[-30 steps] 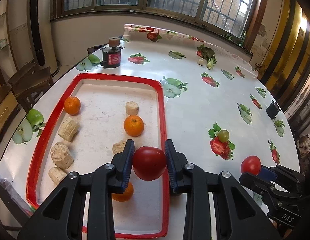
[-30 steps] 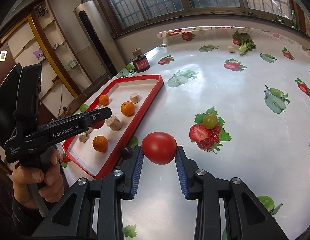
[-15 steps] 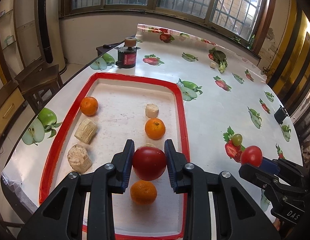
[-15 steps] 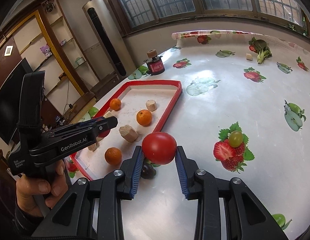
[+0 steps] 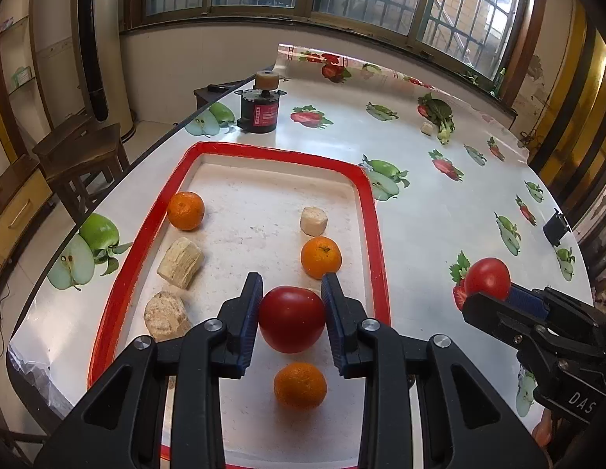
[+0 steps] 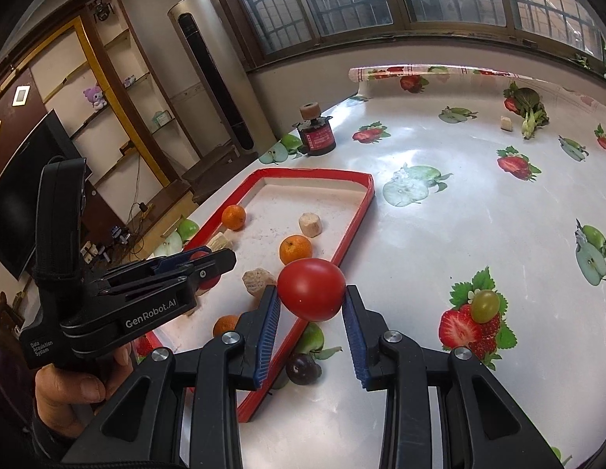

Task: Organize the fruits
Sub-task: 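Carry the tomato in the right tool while the left tool carries its tomato to the tray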

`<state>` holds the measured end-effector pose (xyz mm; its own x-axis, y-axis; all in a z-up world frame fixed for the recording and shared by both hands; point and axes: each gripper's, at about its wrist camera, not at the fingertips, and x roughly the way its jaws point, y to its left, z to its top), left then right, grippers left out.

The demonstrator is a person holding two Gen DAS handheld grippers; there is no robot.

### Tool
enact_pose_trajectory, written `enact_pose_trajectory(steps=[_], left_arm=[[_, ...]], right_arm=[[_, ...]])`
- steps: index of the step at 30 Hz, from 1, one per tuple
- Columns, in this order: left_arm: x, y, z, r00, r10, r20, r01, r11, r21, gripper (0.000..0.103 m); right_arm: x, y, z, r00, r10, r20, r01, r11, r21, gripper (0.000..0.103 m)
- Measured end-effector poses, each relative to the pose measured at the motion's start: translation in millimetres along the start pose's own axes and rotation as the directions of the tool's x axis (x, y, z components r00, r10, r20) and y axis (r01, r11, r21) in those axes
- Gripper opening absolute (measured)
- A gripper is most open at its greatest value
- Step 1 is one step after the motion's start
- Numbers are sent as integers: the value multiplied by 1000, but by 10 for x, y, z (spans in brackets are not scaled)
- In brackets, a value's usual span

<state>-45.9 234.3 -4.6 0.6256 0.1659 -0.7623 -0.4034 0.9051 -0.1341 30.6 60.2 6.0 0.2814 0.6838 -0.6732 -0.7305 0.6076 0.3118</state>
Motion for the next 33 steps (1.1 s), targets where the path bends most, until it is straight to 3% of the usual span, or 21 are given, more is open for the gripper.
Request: enact_pose_trajectory(steps=[19,33], left_arm=[[271,369,321,998,59,-32,-59,998,-16,29],[706,535,801,991,108,-82,-109,994,-10,29]], right_arm=[[538,98,544,1000,15,-18,-16,1000,-15,34],[1168,50,909,997,-11,-82,9,1000,-24,34]])
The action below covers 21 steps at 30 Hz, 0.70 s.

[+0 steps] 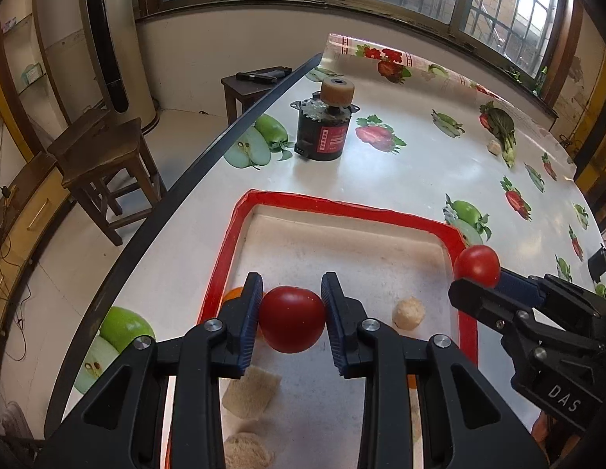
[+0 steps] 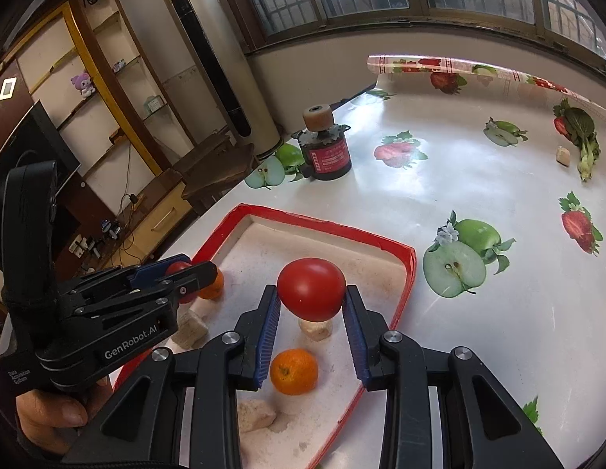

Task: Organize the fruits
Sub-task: 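Carry the tomato in the right tool while the left tool carries its tomato to the tray, then open the right tool to drop the tomato in the tray while the left tool releases its tomato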

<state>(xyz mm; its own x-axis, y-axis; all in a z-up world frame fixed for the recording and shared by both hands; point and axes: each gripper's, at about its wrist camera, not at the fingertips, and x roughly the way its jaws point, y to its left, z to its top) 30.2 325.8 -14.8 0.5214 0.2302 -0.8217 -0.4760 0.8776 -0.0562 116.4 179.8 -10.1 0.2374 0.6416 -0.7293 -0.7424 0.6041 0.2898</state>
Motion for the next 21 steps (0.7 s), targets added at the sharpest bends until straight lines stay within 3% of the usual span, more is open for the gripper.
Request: enact_pose_trajectory(steps=[14,21], left_arm=[[592,38,166,991,60,-120,-61,998,-6,29],[625,79,153,990,64,-128,-67,998,-19,39]], right_arm=[[515,-89,24,996,-34,-86,35,999,6,34],[603,-130,-5,993,-44,-109,45,999,5,36]])
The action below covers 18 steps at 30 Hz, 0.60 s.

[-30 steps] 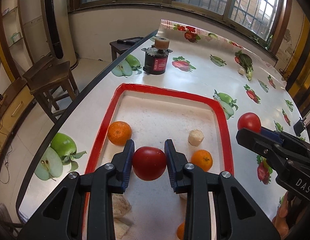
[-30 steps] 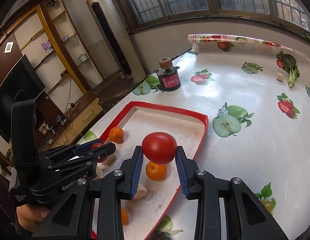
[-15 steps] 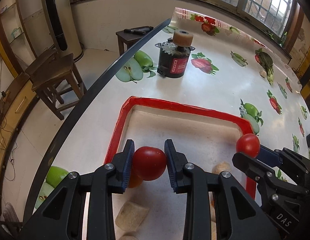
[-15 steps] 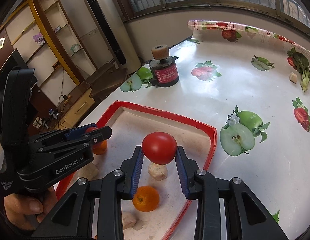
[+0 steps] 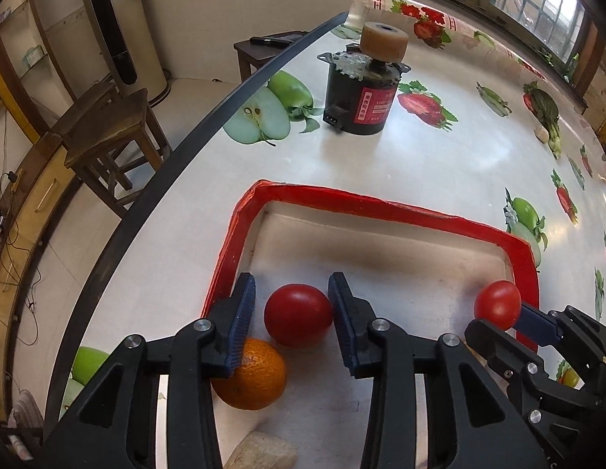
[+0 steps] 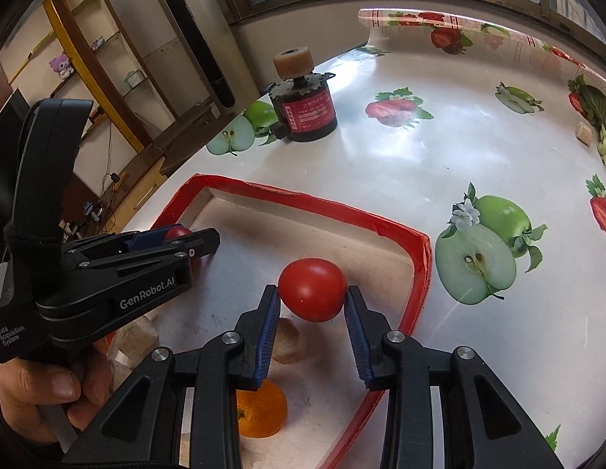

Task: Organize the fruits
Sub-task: 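Open the right tool to drop the tomato in the tray while the left tool releases its tomato, then move the right tool to a green tomato while the left tool approaches a dark purple plum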

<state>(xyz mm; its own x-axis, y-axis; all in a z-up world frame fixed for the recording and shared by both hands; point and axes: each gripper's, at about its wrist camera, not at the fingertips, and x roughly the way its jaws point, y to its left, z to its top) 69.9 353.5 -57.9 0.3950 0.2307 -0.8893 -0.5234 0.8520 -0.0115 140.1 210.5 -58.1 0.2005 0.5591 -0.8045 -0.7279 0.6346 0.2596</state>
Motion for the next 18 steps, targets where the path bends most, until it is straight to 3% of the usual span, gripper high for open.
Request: enact_pose_trajectory(steps=[3,4,6,9,18], left_arm=[[-23,-3,-10,1000,-8,-5,8,1000,1,43],[-39,-9,-15,1000,-4,-2,4,1000,-1,44],[-106,-11,-31,1000,6,17,-6,1000,-4,47],[-247,11,-58,999,0,52,1,1000,-11,54],[-600,6,-254,993,-30,111,32,999,-16,55]], right_arm=[[-48,-5,-9,1000,3,17,-3,1000,-1,39],[-69,2,-9,1000,6,21,-6,1000,-5,49],[-103,19,-9,1000,9,27,-9,1000,-19,56],[-192,34,-29,999,2,43,-1,1000,-29,55],[-734,-81,-258,992,6,124,-6,1000,0,55]])
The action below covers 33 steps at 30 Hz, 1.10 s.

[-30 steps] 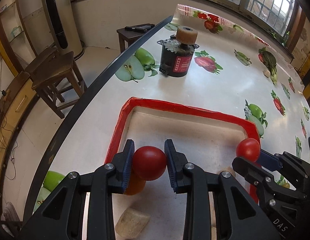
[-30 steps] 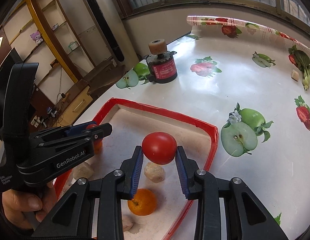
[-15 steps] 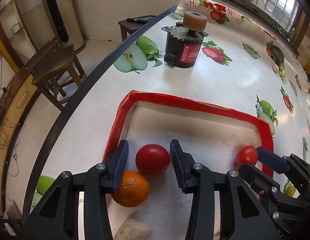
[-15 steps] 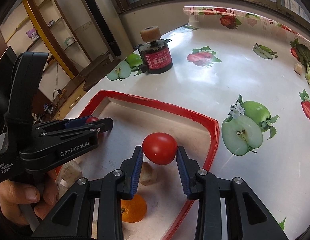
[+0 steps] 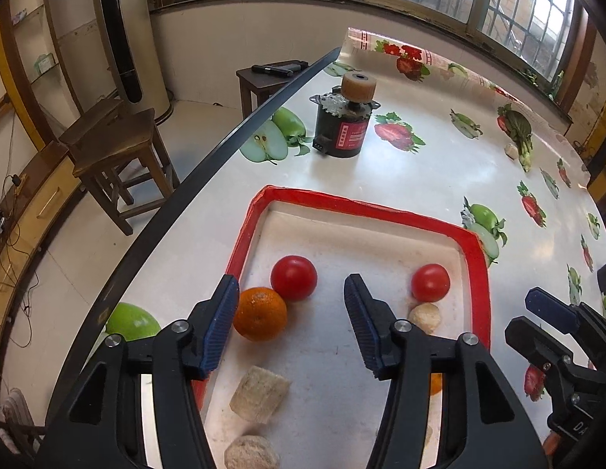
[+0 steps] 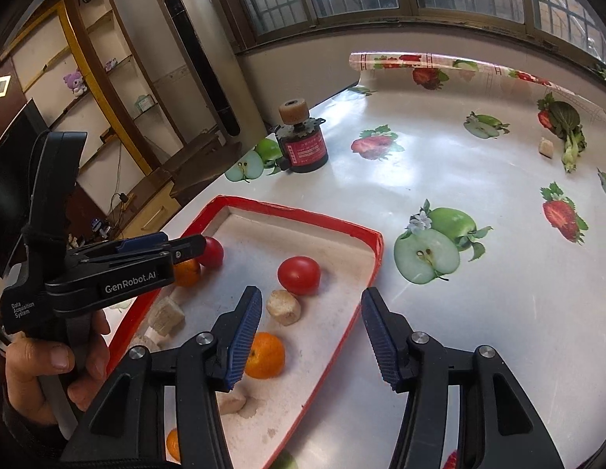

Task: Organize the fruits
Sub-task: 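Move the right tool to a green tomato while the left tool approaches a dark purple plum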

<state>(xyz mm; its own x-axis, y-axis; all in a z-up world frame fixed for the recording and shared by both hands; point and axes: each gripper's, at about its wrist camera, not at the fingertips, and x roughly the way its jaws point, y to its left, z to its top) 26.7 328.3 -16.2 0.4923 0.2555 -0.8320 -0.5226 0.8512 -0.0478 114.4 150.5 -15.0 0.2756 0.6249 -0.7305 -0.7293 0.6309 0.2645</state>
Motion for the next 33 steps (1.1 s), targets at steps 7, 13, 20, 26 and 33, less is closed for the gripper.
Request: enact_pose_trajectory(steps=[7,13,20,26,33], left_arm=[[-244,-136,-229,998,-53,20,53,998,13,55],[-361,-280,-413,995,-97,16,97,995,21,55],[-473,-426,-579,992,-128,16,128,991,36,55],[-623,-643,-770,985,-169,17,167,982,84,55],[-755,-846,-1002,976,-220,-2,218,969,120,55]], right_arm=[[-384,-125,-225,999,-19,28,18,1000,21,56],[-609,-279,-437,999,-31,39,28,998,59,56],[-821,-477,-663,997,-64,41,60,994,92,56],[-963,-668,-849,995,-87,43,81,988,132,56],[-1073,-823,-1011,994,-103,44,94,981,168,56]])
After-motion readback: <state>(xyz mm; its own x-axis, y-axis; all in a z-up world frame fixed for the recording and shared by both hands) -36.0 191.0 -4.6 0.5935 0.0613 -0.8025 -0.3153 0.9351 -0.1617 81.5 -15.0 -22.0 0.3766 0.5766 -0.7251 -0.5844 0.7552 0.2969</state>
